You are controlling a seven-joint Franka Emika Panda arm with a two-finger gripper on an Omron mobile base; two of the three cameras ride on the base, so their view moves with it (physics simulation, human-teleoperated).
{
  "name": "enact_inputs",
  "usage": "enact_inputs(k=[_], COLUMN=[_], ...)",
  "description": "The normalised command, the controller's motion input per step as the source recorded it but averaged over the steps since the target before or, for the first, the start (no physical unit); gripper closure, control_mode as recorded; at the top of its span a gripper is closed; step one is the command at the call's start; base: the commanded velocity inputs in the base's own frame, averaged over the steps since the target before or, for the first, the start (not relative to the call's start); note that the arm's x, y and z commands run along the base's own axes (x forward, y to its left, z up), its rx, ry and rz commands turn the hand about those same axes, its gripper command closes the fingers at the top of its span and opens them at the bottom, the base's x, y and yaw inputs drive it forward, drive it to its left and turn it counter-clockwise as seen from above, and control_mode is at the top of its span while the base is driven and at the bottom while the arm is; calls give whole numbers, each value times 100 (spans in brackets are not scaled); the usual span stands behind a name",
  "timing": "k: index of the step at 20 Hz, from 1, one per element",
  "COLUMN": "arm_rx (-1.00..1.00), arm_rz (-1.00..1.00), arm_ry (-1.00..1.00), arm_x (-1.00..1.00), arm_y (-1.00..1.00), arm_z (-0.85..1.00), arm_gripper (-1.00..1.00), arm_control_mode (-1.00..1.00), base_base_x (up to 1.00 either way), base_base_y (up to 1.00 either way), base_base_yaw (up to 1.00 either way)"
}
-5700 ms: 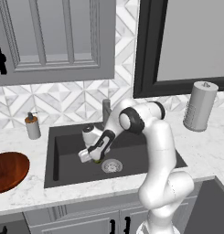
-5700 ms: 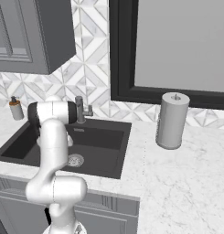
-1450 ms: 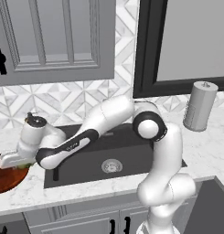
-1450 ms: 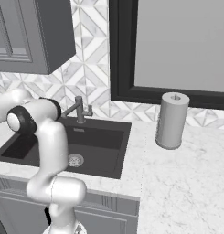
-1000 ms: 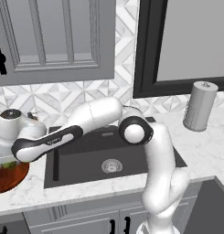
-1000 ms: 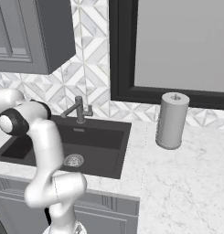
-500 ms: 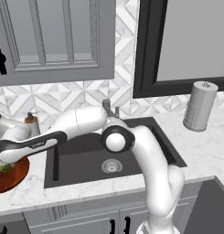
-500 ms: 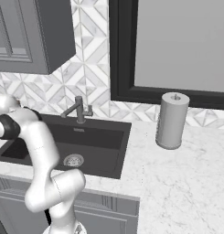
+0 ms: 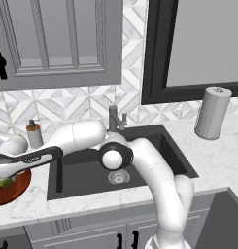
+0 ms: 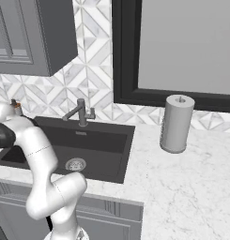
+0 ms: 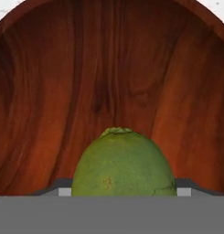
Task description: Pick the lime from the sink and place it in the bowl. Then pick the bowl and place it in the microwave. Then close the microwave door and press the start button.
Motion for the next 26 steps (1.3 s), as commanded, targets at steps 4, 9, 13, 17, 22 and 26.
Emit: enact_inputs(k=[4,9,13,17,22,26], arm_rx=[0,0,0,0,0,0], arm_rz=[0,0,0,0,0,-1], arm_ry=[1,1,5,0,0,-4], arm_x=[33,29,33,20,2,-6], arm_y=[2,0,4,0,1,-3], arm_z=[-32,-38,-34,-36,-10,18], arm_gripper=[100,100,100,100,-100,-100], arm_control_mode=[-100,-100,-100,-100,-100,-100], base_base_x=[0,0,0,0,0,0], base_base_y=[0,0,0,0,0,0], base_base_yaw=[0,0,0,0,0,0])
